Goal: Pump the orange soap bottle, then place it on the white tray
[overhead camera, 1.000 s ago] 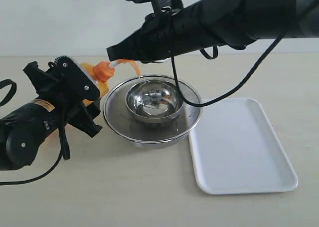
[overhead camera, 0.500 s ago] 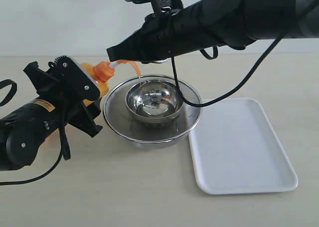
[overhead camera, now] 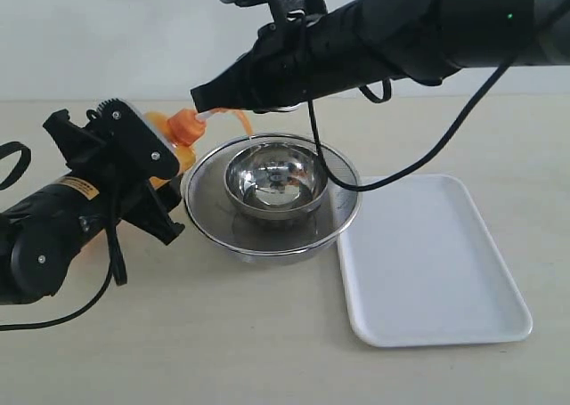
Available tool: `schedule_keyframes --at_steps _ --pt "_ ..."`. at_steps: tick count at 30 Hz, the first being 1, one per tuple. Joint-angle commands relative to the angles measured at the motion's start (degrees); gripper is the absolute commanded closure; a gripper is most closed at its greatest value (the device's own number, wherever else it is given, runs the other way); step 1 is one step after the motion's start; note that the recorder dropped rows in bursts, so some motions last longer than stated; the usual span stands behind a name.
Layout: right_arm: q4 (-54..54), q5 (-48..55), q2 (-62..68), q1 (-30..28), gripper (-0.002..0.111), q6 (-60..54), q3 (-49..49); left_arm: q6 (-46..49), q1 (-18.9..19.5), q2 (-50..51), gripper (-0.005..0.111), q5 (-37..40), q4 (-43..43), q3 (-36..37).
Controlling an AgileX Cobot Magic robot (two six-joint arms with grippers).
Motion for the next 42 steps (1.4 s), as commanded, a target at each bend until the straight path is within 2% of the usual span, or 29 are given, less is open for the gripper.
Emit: schedule_keyframes --at_steps 1,8,17,32,42 --pt "-0.6 8.3 -2.6 -1.0 0.109 0.6 0.7 -3.1 -1.0 -1.2 0.102 -5.7 4.4 -1.1" --pt "-0.2 11.8 -7.8 -5.2 0.109 0.7 0.7 -3.1 -1.0 -1.2 0.102 -5.7 4.2 -1.1" --pt "-0.2 9.6 -11.0 -5.2 0.109 0.7 0.7 -3.1 -1.0 -1.2 0.102 -5.6 3.8 -1.1" --pt "4.7 8.3 -3.8 -2.9 0.109 -2.2 0.7 -3.3 -1.0 -1.2 0.102 -5.5 4.1 -1.1" --pt "4.5 8.6 -4.7 -2.3 0.109 -3.5 0.7 -4.2 -1.0 -1.2 0.102 -5.4 4.8 -1.1"
